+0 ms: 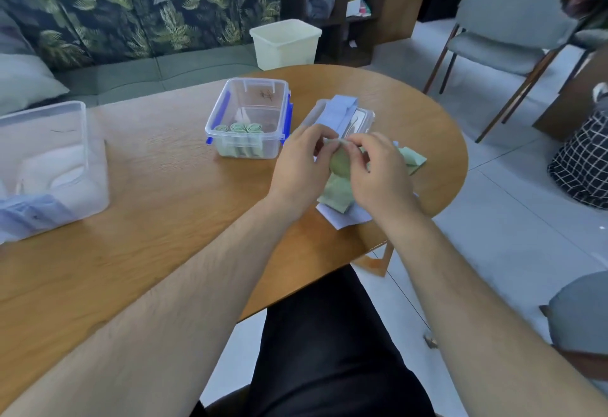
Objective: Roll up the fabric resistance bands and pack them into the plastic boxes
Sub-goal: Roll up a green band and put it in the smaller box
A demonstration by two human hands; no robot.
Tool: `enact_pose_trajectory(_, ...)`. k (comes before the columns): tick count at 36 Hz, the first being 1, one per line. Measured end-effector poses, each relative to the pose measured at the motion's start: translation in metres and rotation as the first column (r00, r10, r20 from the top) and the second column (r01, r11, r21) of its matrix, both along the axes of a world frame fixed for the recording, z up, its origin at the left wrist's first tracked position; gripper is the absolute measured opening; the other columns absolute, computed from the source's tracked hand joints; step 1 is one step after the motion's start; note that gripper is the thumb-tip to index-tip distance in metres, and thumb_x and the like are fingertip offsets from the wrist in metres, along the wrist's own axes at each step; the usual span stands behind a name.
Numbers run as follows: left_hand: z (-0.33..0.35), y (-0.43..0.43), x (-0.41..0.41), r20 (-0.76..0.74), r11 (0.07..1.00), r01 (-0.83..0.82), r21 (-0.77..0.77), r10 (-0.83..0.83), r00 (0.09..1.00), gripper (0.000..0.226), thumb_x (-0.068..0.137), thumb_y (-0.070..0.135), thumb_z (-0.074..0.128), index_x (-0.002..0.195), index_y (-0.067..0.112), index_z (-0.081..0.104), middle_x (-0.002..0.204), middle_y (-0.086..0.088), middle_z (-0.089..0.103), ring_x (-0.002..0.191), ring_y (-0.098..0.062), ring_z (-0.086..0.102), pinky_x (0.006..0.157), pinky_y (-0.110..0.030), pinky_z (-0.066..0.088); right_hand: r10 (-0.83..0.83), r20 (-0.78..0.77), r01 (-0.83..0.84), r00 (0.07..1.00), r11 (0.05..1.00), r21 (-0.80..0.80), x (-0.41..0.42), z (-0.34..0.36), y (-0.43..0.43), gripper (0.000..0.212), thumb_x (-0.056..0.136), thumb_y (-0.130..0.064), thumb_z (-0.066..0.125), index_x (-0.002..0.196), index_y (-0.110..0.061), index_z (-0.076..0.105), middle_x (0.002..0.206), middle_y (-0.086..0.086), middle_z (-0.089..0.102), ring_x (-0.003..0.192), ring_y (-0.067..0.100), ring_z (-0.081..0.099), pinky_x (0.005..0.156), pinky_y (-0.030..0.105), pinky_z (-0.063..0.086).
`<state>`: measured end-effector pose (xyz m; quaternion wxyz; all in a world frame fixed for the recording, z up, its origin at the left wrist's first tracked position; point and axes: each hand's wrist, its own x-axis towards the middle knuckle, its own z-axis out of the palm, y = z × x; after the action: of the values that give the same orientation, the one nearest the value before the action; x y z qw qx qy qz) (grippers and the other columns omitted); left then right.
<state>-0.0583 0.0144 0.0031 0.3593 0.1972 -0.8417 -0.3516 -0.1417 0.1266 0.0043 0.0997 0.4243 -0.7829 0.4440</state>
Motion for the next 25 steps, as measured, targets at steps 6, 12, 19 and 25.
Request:
enact_pose_trajectory(6,0.021,-0.010,0.030,-0.125,1.000,-0.009,0.012,0.010,0.992,0.007,0.101,0.017,0.059,0.097,0.015,0.064,0.097,0.005,0.051,0.085,0.002,0.049,0.077,-0.009,0.038,0.152,0.011,-0.151,0.988,0.987,-0.064,0.016,0.036,-0.013,0.011,0.101,-0.020,0.059,0.097,-0.012,0.064,0.084,-0.016,0.057,0.079,-0.001,0.050,0.070,0.010,0.038)
enact_pose_trajectory(12,0.035,-0.025,0.060,-0.229,0.992,-0.064,0.106,0.087,0.970,0.009,0.102,0.020,0.055,0.093,0.019,0.057,0.092,0.007,0.059,0.084,-0.010,0.054,0.074,-0.015,0.038,0.229,0.157,-0.236,0.961,0.971,0.027,0.025,0.052,-0.027,0.010,0.097,-0.020,0.065,0.094,-0.012,0.070,0.081,-0.017,0.062,0.073,-0.003,0.050,0.068,0.011,0.039)
enact_pose_trajectory(19,0.056,-0.034,0.105,-0.330,0.978,-0.115,0.175,0.169,0.929,0.010,0.104,0.021,0.054,0.095,0.026,0.056,0.084,0.018,0.058,0.076,0.000,0.051,0.069,-0.018,0.042,0.361,0.203,-0.361,0.910,0.932,-0.041,0.068,0.067,-0.056,0.011,0.098,-0.027,0.064,0.099,-0.018,0.069,0.084,-0.008,0.065,0.071,0.002,0.052,0.066,0.011,0.039)
enact_pose_trajectory(25,0.060,-0.048,0.149,-0.362,0.954,-0.220,0.203,0.281,0.889,0.006,0.102,0.020,0.059,0.101,0.026,0.060,0.089,0.013,0.060,0.076,0.003,0.054,0.069,-0.013,0.042,0.492,0.187,-0.487,0.850,0.870,-0.077,0.109,0.068,-0.092,0.008,0.101,-0.028,0.060,0.101,-0.020,0.063,0.074,-0.004,0.064,0.063,0.003,0.050,0.061,0.014,0.034)
